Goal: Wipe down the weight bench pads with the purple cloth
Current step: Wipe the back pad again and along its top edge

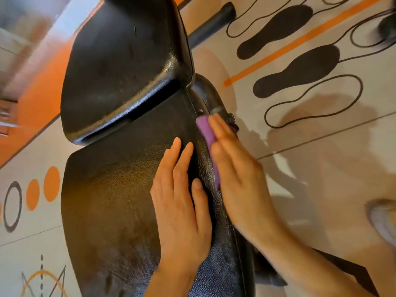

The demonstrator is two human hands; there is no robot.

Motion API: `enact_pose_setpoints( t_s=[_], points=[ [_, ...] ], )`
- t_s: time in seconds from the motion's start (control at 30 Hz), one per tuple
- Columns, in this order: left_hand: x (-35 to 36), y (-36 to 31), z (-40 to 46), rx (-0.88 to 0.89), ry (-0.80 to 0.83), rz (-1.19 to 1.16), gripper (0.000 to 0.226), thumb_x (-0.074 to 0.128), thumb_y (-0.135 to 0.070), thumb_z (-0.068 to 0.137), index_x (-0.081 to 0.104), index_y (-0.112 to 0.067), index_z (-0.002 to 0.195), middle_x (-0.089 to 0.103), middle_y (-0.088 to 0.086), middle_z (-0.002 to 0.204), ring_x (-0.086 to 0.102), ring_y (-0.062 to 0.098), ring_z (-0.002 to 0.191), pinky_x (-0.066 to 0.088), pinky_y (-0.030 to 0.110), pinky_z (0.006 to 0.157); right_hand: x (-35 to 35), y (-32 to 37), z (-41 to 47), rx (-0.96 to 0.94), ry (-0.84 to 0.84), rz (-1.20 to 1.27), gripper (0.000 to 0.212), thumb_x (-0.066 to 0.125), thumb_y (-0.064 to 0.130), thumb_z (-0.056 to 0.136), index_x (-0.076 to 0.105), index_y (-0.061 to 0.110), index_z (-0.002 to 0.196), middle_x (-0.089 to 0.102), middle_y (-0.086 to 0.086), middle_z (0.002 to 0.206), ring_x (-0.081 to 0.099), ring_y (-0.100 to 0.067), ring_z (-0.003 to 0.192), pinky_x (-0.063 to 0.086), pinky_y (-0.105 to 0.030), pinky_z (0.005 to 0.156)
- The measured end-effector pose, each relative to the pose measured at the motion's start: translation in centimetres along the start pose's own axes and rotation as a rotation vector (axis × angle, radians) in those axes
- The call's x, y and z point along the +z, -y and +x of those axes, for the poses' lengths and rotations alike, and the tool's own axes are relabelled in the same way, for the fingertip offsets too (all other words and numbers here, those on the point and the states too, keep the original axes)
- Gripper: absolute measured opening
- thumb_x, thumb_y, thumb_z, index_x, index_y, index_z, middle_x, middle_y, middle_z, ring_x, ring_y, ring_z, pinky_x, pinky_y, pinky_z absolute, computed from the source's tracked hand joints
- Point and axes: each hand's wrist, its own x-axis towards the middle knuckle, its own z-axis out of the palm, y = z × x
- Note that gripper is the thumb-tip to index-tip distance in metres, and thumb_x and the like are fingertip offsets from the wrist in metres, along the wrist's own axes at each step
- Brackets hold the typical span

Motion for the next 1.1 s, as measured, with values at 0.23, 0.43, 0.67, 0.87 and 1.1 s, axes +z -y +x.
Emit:
enact_pose_setpoints(
  t_s=[0.23, 0.43, 0.67, 0.87, 1.1],
  points=[
    [-0.2, -0.1, 0.2, -0.003, 0.011, 0.025, 0.047, 0.031, -0.027, 0.100, 0.036, -0.023, 0.147, 0.029, -0.007, 0.158, 0.029, 0.014, 0.146, 0.022, 0.028, 0.117, -0.8, 2.6, -2.4, 0.012, 0.116, -0.123, 0.040, 0.038, 0.016, 0.101, 0.044, 0.012, 0.140, 0.047, -0.001, 0.145, 0.035, -0.006, 0.137, 0.024, -0.013, 0.112],
    [-0.2, -0.3, 0.3, -0.005, 0.024, 0.050, 0.048, 0.031, -0.027, 0.099, 0.039, -0.019, 0.146, 0.029, -0.006, 0.158, 0.029, 0.015, 0.146, 0.020, 0.026, 0.117, 0.7, -0.1, 6.7, 0.383, 0.080, 0.046, 0.038, 0.031, 0.032, 0.104, 0.045, 0.034, 0.139, 0.058, 0.016, 0.111, 0.054, 0.015, 0.099, 0.035, 0.006, 0.077],
    [-0.4, -0.3, 0.4, -0.015, 0.042, 0.040, 0.047, 0.030, -0.028, 0.100, 0.034, -0.025, 0.147, 0.028, -0.006, 0.158, 0.028, 0.015, 0.146, 0.019, 0.026, 0.117, 1.6, 0.8, 6.7, 0.085, 0.100, -0.135, 0.036, 0.035, 0.021, 0.103, 0.052, 0.017, 0.134, 0.055, 0.023, 0.125, 0.049, 0.017, 0.113, 0.039, -0.011, 0.102],
    [-0.4, -0.3, 0.4, -0.030, 0.040, 0.011, 0.047, 0.032, -0.028, 0.100, 0.034, -0.025, 0.147, 0.029, -0.006, 0.157, 0.026, 0.014, 0.147, 0.027, 0.040, 0.116, 1.3, 0.8, 6.0, 0.214, 0.136, -0.036, 0.037, 0.034, 0.025, 0.105, 0.047, 0.024, 0.139, 0.066, 0.005, 0.112, 0.055, 0.012, 0.099, 0.044, -0.010, 0.089],
    [-0.3, -0.3, 0.3, -0.030, 0.033, 0.012, 0.047, 0.031, -0.026, 0.099, 0.041, -0.016, 0.145, 0.034, -0.001, 0.156, 0.028, 0.016, 0.146, 0.030, 0.047, 0.113, 2.7, -0.1, 12.4, 0.160, 0.164, -0.248, 0.034, 0.034, 0.016, 0.103, 0.066, 0.015, 0.115, 0.058, 0.014, 0.073, 0.054, 0.011, 0.067, 0.038, 0.000, 0.067]
  ],
)
